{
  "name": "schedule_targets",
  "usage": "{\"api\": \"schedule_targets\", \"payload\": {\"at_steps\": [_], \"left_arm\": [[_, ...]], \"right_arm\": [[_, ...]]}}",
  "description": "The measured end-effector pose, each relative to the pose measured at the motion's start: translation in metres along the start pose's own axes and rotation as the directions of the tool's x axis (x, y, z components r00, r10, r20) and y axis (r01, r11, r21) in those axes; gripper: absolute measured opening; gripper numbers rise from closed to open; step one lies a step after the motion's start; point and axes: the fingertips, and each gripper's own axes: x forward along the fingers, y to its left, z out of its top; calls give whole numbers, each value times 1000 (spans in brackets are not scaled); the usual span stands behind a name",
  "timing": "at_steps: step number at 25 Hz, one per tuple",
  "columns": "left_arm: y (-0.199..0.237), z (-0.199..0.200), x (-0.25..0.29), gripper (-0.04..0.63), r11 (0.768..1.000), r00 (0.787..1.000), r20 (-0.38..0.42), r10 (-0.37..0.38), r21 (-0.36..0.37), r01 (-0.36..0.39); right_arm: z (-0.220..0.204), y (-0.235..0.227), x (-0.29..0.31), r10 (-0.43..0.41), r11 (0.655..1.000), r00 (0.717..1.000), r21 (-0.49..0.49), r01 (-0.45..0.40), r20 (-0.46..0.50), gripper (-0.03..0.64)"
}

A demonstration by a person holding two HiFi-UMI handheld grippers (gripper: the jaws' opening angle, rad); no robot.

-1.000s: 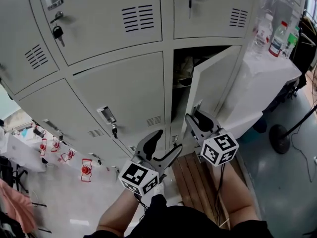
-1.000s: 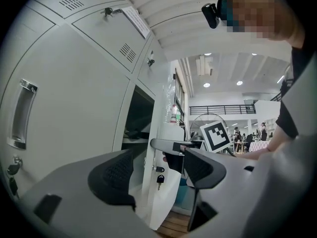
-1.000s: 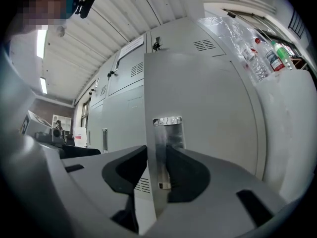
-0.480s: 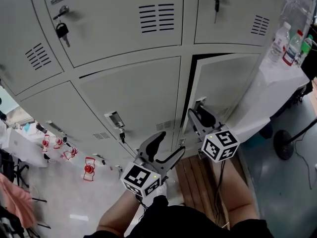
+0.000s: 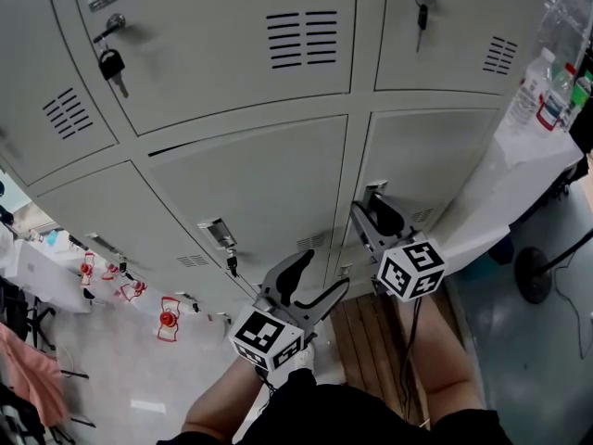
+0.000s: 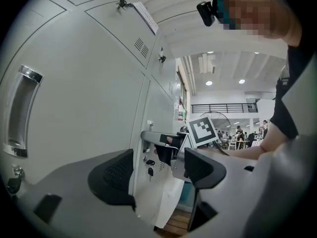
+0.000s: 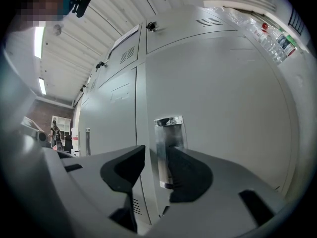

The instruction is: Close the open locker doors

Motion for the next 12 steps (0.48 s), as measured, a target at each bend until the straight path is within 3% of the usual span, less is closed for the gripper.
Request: {"api": "schedule_targets", "payload": {"at_steps": [12], "left_arm": [[5, -2, 4, 341, 1000, 1000, -7, 23, 0, -23]], "right_arm": [[-2, -3, 8, 23, 1000, 1000, -7, -23, 3, 158]]}}
